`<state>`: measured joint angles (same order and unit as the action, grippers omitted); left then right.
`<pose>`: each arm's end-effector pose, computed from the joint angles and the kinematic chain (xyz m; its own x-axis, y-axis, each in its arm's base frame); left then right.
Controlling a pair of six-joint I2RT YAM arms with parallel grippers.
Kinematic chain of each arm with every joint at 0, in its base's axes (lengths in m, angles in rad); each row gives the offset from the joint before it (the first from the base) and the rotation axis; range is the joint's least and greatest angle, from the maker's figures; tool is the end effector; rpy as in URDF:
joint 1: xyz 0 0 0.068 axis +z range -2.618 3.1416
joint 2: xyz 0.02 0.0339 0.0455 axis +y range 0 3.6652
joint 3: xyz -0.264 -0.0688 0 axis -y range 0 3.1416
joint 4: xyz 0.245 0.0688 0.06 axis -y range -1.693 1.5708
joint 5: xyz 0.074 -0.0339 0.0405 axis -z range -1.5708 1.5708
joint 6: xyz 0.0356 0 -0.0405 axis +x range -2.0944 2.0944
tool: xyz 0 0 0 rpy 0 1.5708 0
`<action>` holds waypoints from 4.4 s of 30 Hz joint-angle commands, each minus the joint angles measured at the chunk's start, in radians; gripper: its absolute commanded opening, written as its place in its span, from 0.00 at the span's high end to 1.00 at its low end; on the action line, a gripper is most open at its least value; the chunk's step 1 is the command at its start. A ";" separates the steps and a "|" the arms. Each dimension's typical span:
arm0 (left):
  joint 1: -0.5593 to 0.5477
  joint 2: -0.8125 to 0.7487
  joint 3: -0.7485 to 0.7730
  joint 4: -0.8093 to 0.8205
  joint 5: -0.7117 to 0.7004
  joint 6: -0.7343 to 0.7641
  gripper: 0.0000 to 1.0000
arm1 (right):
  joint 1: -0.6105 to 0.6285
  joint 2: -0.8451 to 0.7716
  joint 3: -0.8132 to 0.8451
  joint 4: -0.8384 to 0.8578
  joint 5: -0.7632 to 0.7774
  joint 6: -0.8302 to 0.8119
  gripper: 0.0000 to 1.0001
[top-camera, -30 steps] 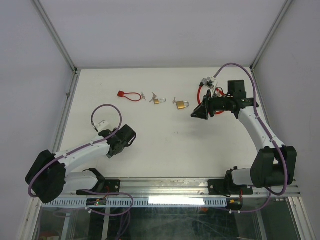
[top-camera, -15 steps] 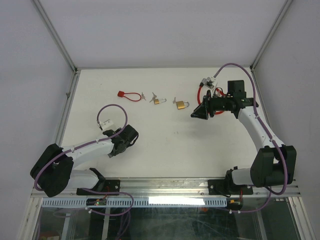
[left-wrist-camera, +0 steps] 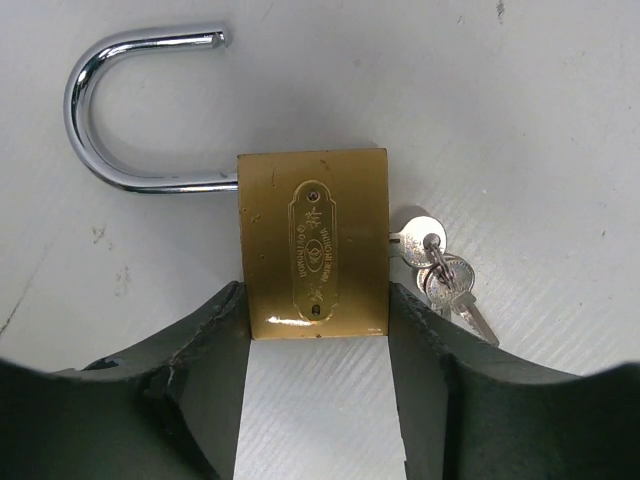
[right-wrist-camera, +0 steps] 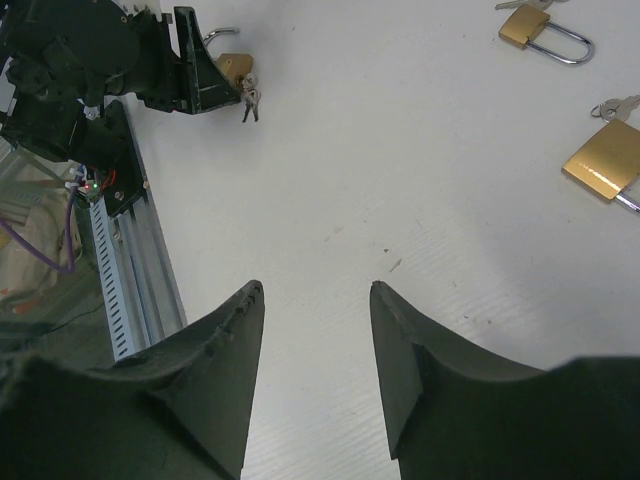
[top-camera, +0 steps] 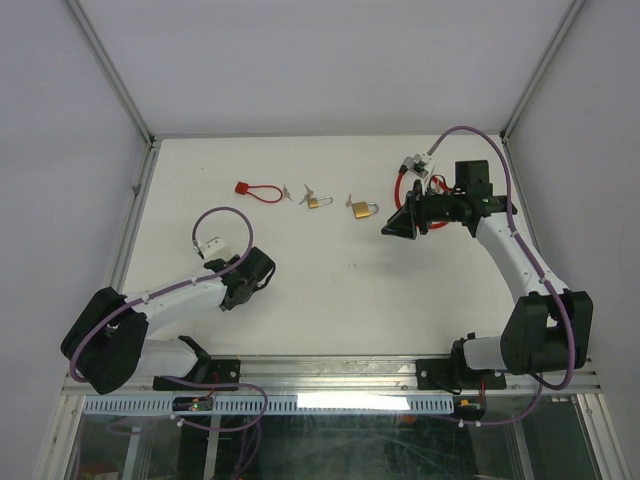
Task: Lock with the key
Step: Pick up the lock from the center of the board.
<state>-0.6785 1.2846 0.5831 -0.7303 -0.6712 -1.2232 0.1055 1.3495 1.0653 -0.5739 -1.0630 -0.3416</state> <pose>0.1583 -0.0992 0.1536 -0.6617 -0.4123 -0.6263 -0.5803 0.8105 0.0795 0.2690 0.0598 0.2909 -0.5014 -0.2169 -0.8376 -0.8357 0.3722 0.4039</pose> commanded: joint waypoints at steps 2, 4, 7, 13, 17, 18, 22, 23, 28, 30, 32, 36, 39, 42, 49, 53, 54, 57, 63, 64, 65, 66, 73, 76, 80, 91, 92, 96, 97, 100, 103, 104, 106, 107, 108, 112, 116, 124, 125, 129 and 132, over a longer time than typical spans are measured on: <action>0.015 -0.037 -0.030 0.031 0.035 0.024 0.58 | 0.004 -0.003 -0.002 0.030 -0.029 0.014 0.51; 0.014 -0.056 -0.033 0.044 0.052 0.044 0.66 | 0.004 -0.001 -0.002 0.031 -0.029 0.014 0.51; 0.013 -0.094 -0.029 0.069 0.096 0.101 0.76 | 0.003 -0.001 -0.003 0.033 -0.033 0.013 0.51; -0.118 -0.189 0.021 0.138 0.084 0.213 0.85 | 0.005 -0.006 -0.027 0.072 -0.081 0.030 0.51; -0.249 -0.177 0.089 0.205 0.029 0.296 0.89 | 0.006 -0.021 -0.069 0.156 -0.135 0.088 0.51; -0.269 -0.168 0.102 0.246 0.041 0.347 0.89 | 0.009 -0.027 -0.083 0.183 -0.148 0.099 0.51; -0.305 -0.130 0.133 0.420 0.145 0.509 0.92 | 0.029 -0.052 -0.137 0.251 -0.199 0.057 0.51; -0.306 -0.120 0.142 0.459 0.183 0.546 0.93 | 0.037 -0.060 -0.149 0.250 -0.209 0.012 0.51; -0.306 -0.081 0.182 0.587 0.304 0.671 0.94 | 0.057 -0.137 -0.231 0.097 -0.280 -0.534 0.43; -0.306 -0.067 0.197 0.630 0.352 0.696 0.94 | 0.075 -0.172 -0.286 0.074 -0.279 -0.730 0.34; -0.306 -0.045 0.214 0.661 0.405 0.709 0.95 | 0.107 -0.198 -0.338 0.096 -0.256 -0.869 0.28; -0.305 0.016 0.264 0.688 0.461 0.714 0.97 | 0.200 -0.215 -0.411 0.295 -0.123 -0.812 0.27; -0.302 0.063 0.295 0.700 0.487 0.700 0.98 | 0.272 -0.216 -0.486 0.556 -0.016 -0.657 0.27; -0.293 0.105 0.318 0.711 0.516 0.680 0.98 | 0.344 -0.210 -0.571 0.787 0.090 -0.506 0.27; -0.273 0.137 0.346 0.724 0.562 0.648 0.99 | 0.454 -0.114 -0.651 1.109 0.310 -0.351 0.26; -0.265 0.137 0.348 0.730 0.591 0.632 0.99 | 0.506 -0.065 -0.684 1.235 0.407 -0.313 0.29; -0.263 0.138 0.351 0.730 0.596 0.629 0.99 | 0.516 -0.052 -0.690 1.261 0.429 -0.302 0.31; -0.259 0.133 0.350 0.737 0.603 0.622 0.98 | 0.532 -0.024 -0.690 1.283 0.469 -0.294 0.41; -0.252 0.125 0.340 0.759 0.624 0.591 0.96 | 0.534 -0.040 -0.683 1.271 0.488 -0.297 0.70; -0.249 0.124 0.341 0.761 0.628 0.585 0.95 | 0.534 -0.042 -0.679 1.258 0.485 -0.301 0.76; -0.248 0.123 0.340 0.762 0.631 0.580 0.94 | 0.534 -0.042 -0.675 1.245 0.482 -0.304 0.80; -0.247 0.120 0.339 0.763 0.630 0.575 0.93 | 0.534 -0.043 -0.673 1.237 0.477 -0.310 0.84; -0.228 0.078 0.316 0.771 0.625 0.548 0.64 | 0.522 -0.098 -0.638 1.139 0.416 -0.326 1.00; -0.219 0.027 0.283 0.795 0.610 0.557 0.40 | 0.493 -0.122 -0.620 1.087 0.364 -0.313 1.00; -0.214 -0.067 0.205 0.865 0.592 0.589 0.28 | 0.450 -0.152 -0.595 1.044 0.310 -0.273 1.00; -0.206 -0.374 -0.179 1.284 0.756 0.770 0.22 | 0.262 -0.239 -0.449 0.861 0.091 0.026 1.00; -0.205 -0.387 -0.214 1.324 0.761 0.778 0.22 | 0.243 -0.246 -0.430 0.839 0.062 0.074 1.00; -0.207 -0.413 -0.318 1.481 0.842 0.875 0.23 | 0.175 -0.268 -0.340 0.725 -0.029 0.199 1.00; -0.207 -0.417 -0.343 1.529 0.878 0.928 0.24 | 0.162 -0.266 -0.329 0.713 -0.062 0.232 1.00; -0.212 -0.429 -0.406 1.654 0.916 1.120 0.24 | 0.137 -0.257 -0.310 0.699 -0.147 0.300 1.00; -0.218 -0.434 -0.431 1.700 0.895 1.296 0.23 | 0.128 -0.257 -0.292 0.675 -0.205 0.307 1.00; -0.219 -0.425 -0.430 1.703 0.883 1.340 0.22 | 0.127 -0.257 -0.286 0.671 -0.242 0.308 1.00; -0.220 -0.398 -0.420 1.712 0.889 1.398 0.22 | 0.125 -0.261 -0.270 0.655 -0.296 0.313 1.00; -0.219 -0.380 -0.414 1.730 0.904 1.408 0.21 | 0.125 -0.266 -0.267 0.653 -0.312 0.315 1.00; -0.219 -0.360 -0.404 1.744 0.926 1.413 0.21 | 0.125 -0.272 -0.266 0.652 -0.318 0.319 1.00; -0.216 -0.265 -0.343 1.746 0.995 1.398 0.31 | 0.125 -0.288 -0.265 0.653 -0.338 0.320 1.00; -0.211 -0.164 -0.292 1.758 1.083 1.342 0.38 | 0.125 -0.300 -0.267 0.659 -0.343 0.323 1.00; -0.210 -0.020 -0.233 1.818 1.157 1.261 0.49 | 0.126 -0.309 -0.280 0.684 -0.358 0.333 1.00; -0.210 -0.011 -0.231 1.825 1.155 1.254 0.53 | 0.126 -0.309 -0.281 0.686 -0.359 0.334 1.00; -0.210 0.019 -0.224 1.838 1.152 1.240 0.63 | 0.128 -0.309 -0.283 0.690 -0.362 0.335 1.00; -0.210 0.027 -0.228 1.867 1.151 1.227 0.69 | 0.128 -0.311 -0.287 0.695 -0.365 0.335 1.00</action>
<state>-0.8890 1.3075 0.3241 1.0336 0.4480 0.0349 0.2337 1.0817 0.7300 0.0322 -1.3746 -0.0311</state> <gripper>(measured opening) 0.332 0.209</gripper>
